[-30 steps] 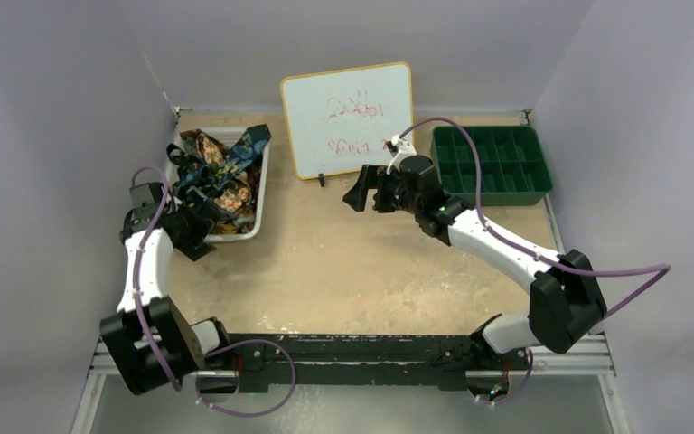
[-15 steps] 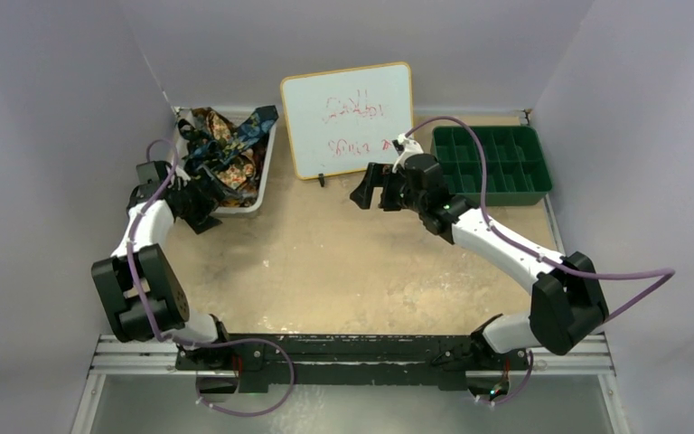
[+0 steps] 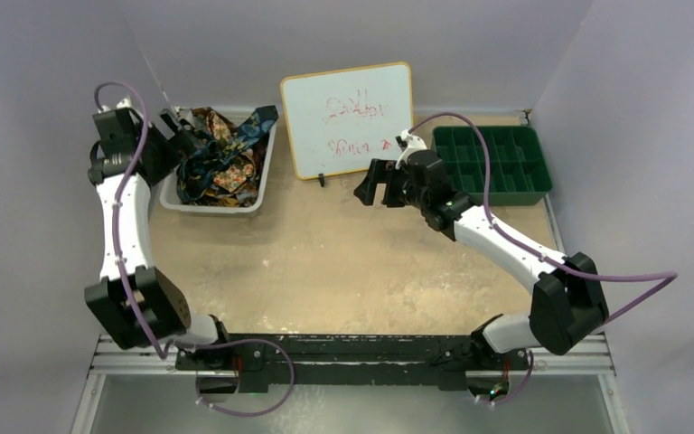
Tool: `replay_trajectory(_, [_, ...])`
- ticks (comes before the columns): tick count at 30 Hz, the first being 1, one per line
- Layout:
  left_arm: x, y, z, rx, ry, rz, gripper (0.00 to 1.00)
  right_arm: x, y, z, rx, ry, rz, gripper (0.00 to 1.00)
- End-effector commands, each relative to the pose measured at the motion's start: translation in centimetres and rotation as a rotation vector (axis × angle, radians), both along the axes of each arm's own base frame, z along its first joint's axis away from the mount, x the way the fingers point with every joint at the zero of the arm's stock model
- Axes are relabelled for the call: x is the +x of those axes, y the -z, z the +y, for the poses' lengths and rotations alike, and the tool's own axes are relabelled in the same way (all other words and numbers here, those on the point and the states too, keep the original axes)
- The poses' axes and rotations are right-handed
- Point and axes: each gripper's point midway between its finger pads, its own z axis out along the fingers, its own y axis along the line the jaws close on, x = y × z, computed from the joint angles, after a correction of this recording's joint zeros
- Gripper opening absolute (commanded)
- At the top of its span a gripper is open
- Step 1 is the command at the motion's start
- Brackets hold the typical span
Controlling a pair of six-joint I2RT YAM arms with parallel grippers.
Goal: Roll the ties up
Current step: Move the bin to the corner of the board, then pick up the tie from the bin.
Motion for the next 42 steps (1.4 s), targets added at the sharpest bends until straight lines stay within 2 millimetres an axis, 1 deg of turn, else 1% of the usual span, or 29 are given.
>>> replay_trajectory(1, [2.3, 1.8, 2.8, 0.059, -0.016, 0.082, 0.99, 0.6, -2.7, -0.1, 0.01, -0.001, -0.059, 0.99])
replay_trajectory(3, [3.5, 2.3, 2.8, 0.056, 0.033, 0.071, 0.95, 0.7, -2.8, 0.0, 0.016, -0.006, -0.061, 0.99])
replay_trajectory(5, [4.2, 3.6, 3.2, 0.065, 0.039, 0.095, 0.9, 0.7, -2.9, 0.1, 0.017, -0.011, -0.064, 0.99])
replay_trajectory(7, [4.4, 5.0, 4.2, 0.089, 0.024, 0.139, 0.85, 0.8, -2.8, 0.1, 0.009, -0.014, -0.064, 0.99])
replay_trajectory(11, [4.5, 7.0, 5.3, 0.144, 0.028, 0.187, 0.8, 0.9, -2.3, -0.2, -0.016, -0.016, -0.061, 0.99])
replay_trajectory(12, [4.5, 7.5, 5.7, 0.158, 0.029, 0.206, 0.75, 0.9, -2.1, -0.2, -0.02, -0.016, -0.059, 0.99])
replay_trajectory(15, [4.7, 8.7, 6.3, 0.182, 0.041, 0.249, 0.67, 0.9, -1.5, -0.3, -0.031, -0.015, -0.049, 0.99])
replay_trajectory(18, [4.2, 9.8, 7.1, 0.212, 0.02, 0.295, 0.57, 1.0, -1.1, -0.1, -0.032, -0.022, -0.039, 0.99])
replay_trajectory(21, [4.1, 9.6, 7.6, 0.24, 0.01, 0.301, 0.38, 1.2, -1.0, 0.0, -0.033, -0.025, -0.034, 0.99])
replay_trajectory(22, [4.2, 9.1, 7.8, 0.254, 0.009, 0.281, 0.31, 1.3, -1.0, 0.1, -0.033, -0.025, -0.035, 0.99])
replay_trajectory(23, [4.3, 8.6, 7.7, 0.258, 0.012, 0.266, 0.28, 1.1, -0.6, -0.1, -0.044, -0.026, -0.02, 0.99])
replay_trajectory(24, [4.5, 8.3, 7.5, 0.255, 0.026, 0.255, 0.19, 1.1, -0.5, -0.1, -0.047, -0.024, -0.017, 0.99])
replay_trajectory(25, [4.6, 8.0, 7.5, 0.248, 0.033, 0.255, 0.09, 1.1, -0.4, -0.1, -0.05, -0.022, -0.016, 0.99])
replay_trajectory(26, [4.8, 7.3, 7.6, 0.25, 0.03, 0.249, 0.0, 1.1, -0.4, -0.2, -0.052, -0.022, -0.015, 0.99])
replay_trajectory(27, [4.9, 6.9, 7.7, 0.255, 0.03, 0.245, 0.0, 1.1, -0.4, -0.2, -0.054, -0.023, -0.014, 0.99])
replay_trajectory(29, [5.1, 5.5, 8.1, 0.275, 0.009, 0.221, 0.0, 1.1, -0.4, -0.2, -0.056, -0.02, -0.015, 0.99])
replay_trajectory(35, [5.5, -1.5, 7.9, 0.306, -0.016, 0.077, 0.0, 1.1, -0.9, -0.5, -0.051, -0.007, -0.024, 0.99])
replay_trajectory(40, [5.6, -6.7, 6.5, 0.275, -0.001, -0.039, 0.0, 1.1, -1.0, -0.5, -0.043, 0.002, -0.025, 0.99])
replay_trajectory(42, [5.8, -8.7, 5.4, 0.243, 0.026, -0.1, 0.0, 1.1, -0.9, -0.5, -0.042, 0.001, -0.023, 0.99])
